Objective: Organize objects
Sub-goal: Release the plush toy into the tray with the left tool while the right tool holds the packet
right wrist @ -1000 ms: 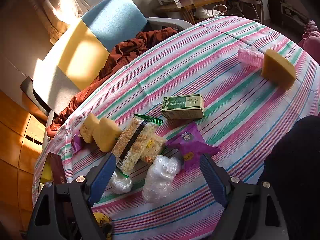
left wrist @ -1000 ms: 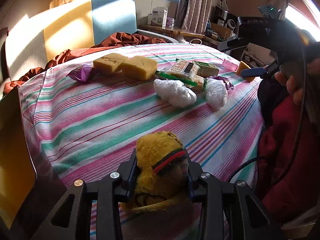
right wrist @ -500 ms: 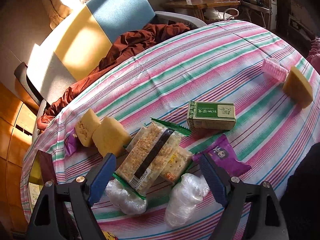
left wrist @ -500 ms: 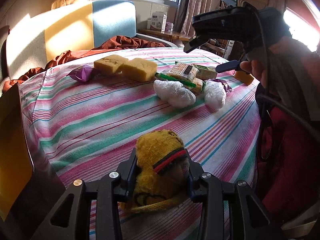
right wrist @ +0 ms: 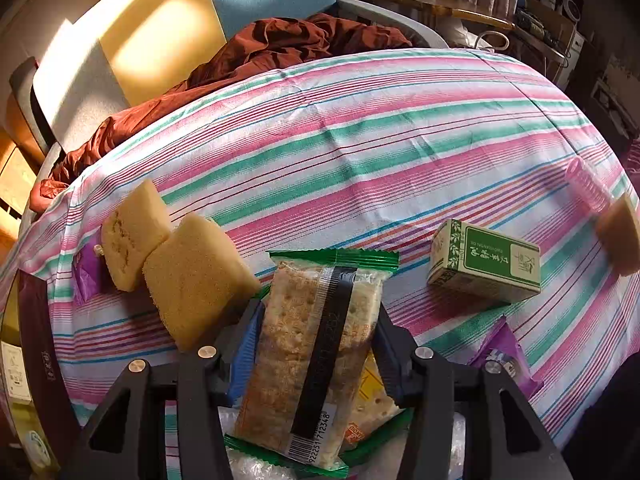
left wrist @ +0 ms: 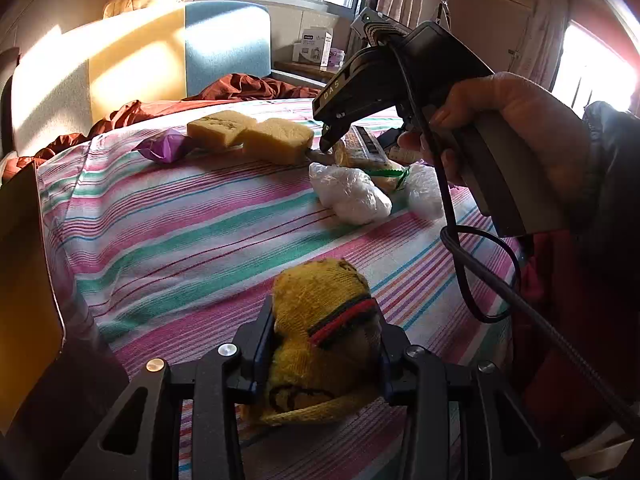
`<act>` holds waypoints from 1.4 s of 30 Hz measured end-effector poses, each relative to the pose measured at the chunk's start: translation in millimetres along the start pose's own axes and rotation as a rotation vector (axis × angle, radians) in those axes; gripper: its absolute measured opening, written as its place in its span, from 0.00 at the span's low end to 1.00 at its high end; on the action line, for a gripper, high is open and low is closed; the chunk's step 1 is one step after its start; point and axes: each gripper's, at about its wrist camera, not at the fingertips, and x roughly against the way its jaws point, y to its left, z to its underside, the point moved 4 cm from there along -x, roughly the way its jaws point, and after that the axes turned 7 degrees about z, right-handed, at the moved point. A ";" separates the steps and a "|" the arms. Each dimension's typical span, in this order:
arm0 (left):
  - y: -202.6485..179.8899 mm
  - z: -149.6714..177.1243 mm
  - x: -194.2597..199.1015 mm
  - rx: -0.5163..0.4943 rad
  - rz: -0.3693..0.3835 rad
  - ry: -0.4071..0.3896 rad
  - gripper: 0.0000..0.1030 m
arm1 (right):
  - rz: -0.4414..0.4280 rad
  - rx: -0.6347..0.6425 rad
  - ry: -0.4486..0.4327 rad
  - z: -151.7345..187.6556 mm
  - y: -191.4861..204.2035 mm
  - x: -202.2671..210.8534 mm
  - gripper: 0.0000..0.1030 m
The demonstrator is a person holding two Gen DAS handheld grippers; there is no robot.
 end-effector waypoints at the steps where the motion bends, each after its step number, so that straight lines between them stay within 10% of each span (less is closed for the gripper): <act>1: -0.5 0.2 0.1 -0.002 -0.002 0.000 0.42 | -0.004 -0.001 0.002 -0.1 -1.1 0.0 0.49; 20: -0.4 -8.0 23.7 0.026 -0.040 0.024 0.35 | -0.003 0.014 0.012 -1.7 -0.5 0.0 0.49; 42: 69.5 -19.3 159.3 0.230 -0.255 -0.193 0.36 | 0.015 0.048 -0.012 2.5 4.3 7.8 0.45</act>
